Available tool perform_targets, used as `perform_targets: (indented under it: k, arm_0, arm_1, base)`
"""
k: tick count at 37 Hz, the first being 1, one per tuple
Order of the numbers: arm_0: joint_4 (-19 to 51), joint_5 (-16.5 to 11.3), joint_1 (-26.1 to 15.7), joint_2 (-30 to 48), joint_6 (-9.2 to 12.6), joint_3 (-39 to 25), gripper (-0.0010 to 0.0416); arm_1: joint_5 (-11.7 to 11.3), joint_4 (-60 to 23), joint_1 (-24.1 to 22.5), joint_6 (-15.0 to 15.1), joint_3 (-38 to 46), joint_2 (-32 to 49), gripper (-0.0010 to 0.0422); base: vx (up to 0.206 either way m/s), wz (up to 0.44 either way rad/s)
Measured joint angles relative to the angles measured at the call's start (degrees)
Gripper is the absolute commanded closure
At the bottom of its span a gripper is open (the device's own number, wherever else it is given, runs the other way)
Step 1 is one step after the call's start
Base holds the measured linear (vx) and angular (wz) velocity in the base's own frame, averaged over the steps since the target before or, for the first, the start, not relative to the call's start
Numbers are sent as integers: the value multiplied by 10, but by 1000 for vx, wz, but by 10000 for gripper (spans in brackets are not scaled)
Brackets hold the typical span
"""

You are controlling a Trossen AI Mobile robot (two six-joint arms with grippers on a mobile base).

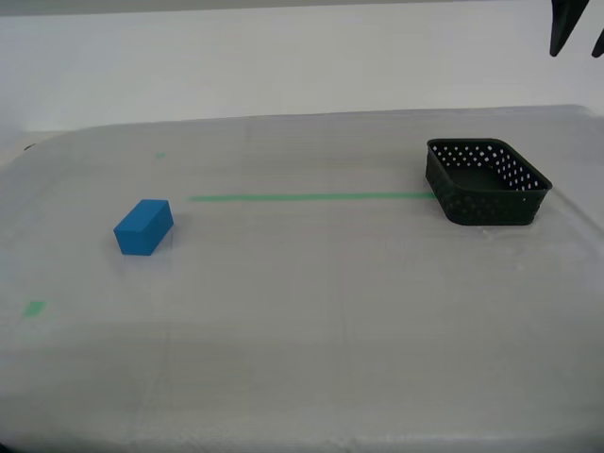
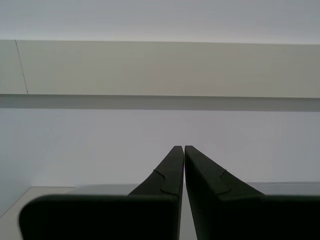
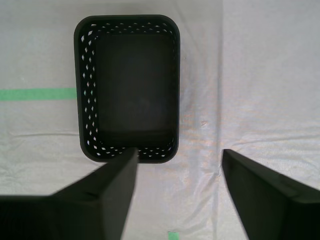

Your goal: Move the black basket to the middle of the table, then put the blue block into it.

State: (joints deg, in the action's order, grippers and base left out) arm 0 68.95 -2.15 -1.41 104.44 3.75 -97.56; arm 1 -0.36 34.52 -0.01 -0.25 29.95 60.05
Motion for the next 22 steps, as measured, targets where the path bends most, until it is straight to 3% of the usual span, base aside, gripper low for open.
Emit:
perform_targets:
  k: [6,13,17,22]
  arm_0:
    - [-1,-4,0,0,17,0,-8]
    - [-2,-30,-1,0,25,0,62]
    - [-4,-45,0,0,49,0,54]
    - [-14,-47,-1,0,51,0,7]
  arm_1:
    - [0,0,0,0,0,0,412]
    - [0,0,0,0,0,0,412]
    - [0,0,0,0,0,0,412]
    - [0,0,0,0,0,0,412]
  base:
    - [0,0]
    - [0,0]
    - [0,0]
    - [0,0]
